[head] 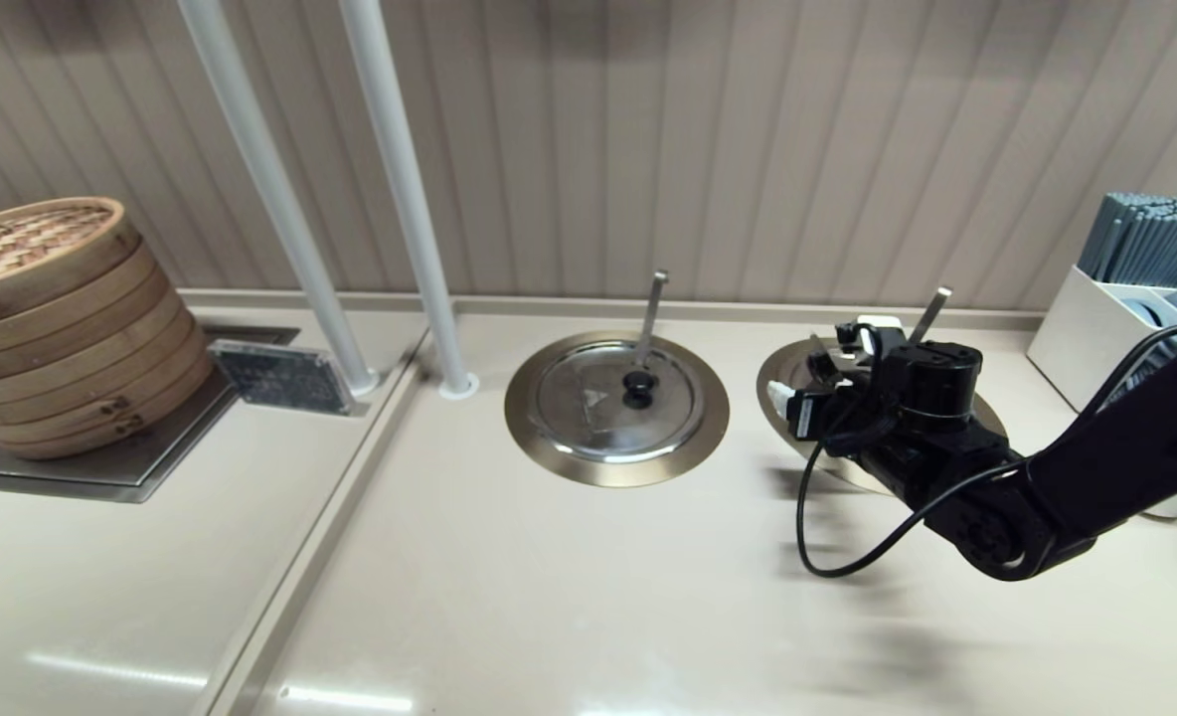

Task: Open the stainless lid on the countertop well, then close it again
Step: Open the lid, then stir with a spoon

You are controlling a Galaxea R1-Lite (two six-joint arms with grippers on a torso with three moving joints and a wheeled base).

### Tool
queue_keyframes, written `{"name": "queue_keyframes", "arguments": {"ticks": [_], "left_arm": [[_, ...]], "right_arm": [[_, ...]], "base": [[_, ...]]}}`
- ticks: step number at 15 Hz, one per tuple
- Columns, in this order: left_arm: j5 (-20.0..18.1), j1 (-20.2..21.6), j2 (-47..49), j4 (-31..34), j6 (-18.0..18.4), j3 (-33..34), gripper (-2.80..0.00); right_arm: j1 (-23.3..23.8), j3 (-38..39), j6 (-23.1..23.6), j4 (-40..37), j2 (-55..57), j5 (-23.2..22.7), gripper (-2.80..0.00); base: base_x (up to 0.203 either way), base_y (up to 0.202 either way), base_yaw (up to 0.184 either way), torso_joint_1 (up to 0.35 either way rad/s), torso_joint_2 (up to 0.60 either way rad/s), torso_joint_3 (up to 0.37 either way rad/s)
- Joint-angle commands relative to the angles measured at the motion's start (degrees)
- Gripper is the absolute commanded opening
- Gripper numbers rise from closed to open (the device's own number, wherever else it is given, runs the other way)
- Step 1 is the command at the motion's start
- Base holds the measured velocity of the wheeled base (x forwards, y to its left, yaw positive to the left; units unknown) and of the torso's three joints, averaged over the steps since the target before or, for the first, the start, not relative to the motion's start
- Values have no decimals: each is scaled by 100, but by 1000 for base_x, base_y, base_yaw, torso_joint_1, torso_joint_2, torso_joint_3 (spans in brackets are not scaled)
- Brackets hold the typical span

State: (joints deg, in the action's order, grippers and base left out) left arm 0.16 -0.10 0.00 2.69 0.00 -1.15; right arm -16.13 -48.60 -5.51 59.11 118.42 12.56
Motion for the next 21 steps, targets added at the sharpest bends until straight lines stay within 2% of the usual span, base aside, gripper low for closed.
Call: {"name": "queue_keyframes", "arguments": {"ticks": [1,6,7,10,14,19,21], "left_arm": [[2,1,0,3,0,0,-280],[2,1,0,3,0,0,-280],[9,1,0,3,0,0,-280],[2,1,0,3,0,0,-280],[2,1,0,3,0,0,-280],[10,1,0,3,0,0,-280],[11,1,0,3,0,0,-280]], "right_arm": [[-92,56,-3,48,-157,14,0],[-269,122,8,-143,-1013,2,0],[-192,12,27,-439,-1204,2,0],[623,-1077,31,-2266,-1434,-38,0],[1226,-2421,33,-2736,-148,-123,0],[1456,-4561,156,-3309,1433,42,0],[1695,-4879,244,-3552,1676,191,0]], "base": [[0,0,0,0,0,0],[0,0,0,0,0,0],[0,0,0,0,0,0],[0,0,0,0,0,0],[0,0,0,0,0,0],[0,0,0,0,0,0],[0,0,0,0,0,0]]}}
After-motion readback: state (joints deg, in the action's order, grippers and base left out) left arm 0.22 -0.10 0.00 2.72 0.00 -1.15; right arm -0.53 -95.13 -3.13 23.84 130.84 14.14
